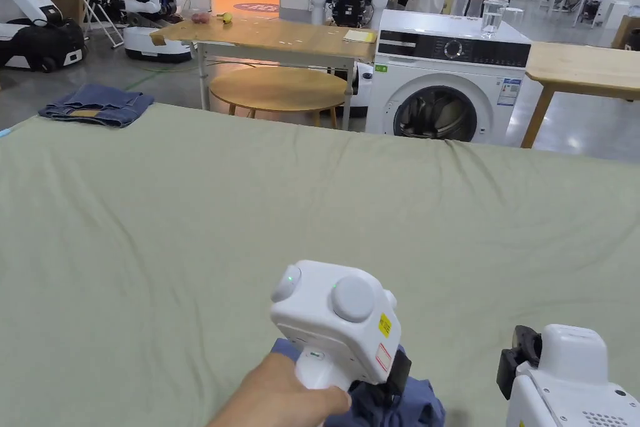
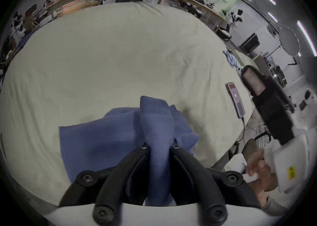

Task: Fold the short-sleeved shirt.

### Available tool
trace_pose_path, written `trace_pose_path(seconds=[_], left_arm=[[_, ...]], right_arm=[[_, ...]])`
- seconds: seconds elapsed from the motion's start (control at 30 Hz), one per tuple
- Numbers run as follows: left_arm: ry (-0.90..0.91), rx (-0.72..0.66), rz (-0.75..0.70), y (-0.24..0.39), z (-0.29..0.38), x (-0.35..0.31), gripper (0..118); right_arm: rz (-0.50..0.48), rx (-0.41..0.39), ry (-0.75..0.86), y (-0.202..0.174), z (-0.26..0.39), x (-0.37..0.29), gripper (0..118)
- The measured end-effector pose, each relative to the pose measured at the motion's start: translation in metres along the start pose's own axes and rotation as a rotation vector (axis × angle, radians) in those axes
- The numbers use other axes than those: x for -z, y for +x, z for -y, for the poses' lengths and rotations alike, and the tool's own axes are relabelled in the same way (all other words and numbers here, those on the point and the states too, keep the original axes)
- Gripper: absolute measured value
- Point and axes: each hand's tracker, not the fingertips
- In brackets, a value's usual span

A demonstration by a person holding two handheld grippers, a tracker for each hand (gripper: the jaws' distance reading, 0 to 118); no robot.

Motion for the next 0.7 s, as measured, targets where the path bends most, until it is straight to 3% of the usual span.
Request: trace_pose_path(seconds=[0.03, 0.07, 0.13, 0.3, 0.4, 0.43, 0.53, 0.7], left_arm=[[-0.003, -0.011, 0.001, -0.002, 0.001, 0.004, 19], [-0.01, -0.038, 0.032, -0.006, 0.001, 0.008, 34], [-0.013, -0.093, 0.121, -0.011, 0.004, 0.008, 45], [0.06, -0.074, 0.171, -0.017, 0.012, -0.025, 51], [0.141, -0.135, 0.312, -0.033, 0.014, -0.051, 50], [0.168, -0.149, 0.344, -0.039, 0.015, -0.056, 48], [0.186, -0.145, 0.343, -0.048, 0.012, -0.048, 14], [0.029, -0.224, 0.486, -0.054, 0.015, 0.023, 4]], right_arm=[[0.002, 0.001, -0.001, 0.001, 0.0, 0.0, 0], [0.003, 0.002, 0.0, 0.002, 0.0, 0.0, 0], [0.006, 0.003, 0.001, 0.002, -0.001, -0.001, 0], [0.004, 0.0, -0.001, 0.002, -0.001, -0.001, 0], [0.0, 0.006, -0.001, 0.001, -0.001, -0.001, 0], [-0.002, 0.01, -0.001, 0.001, -0.001, -0.001, 0], [-0.012, 0.025, -0.001, -0.001, -0.001, 0.0, 0], [-0.023, 0.021, 0.0, -0.007, -0.003, 0.0, 0]])
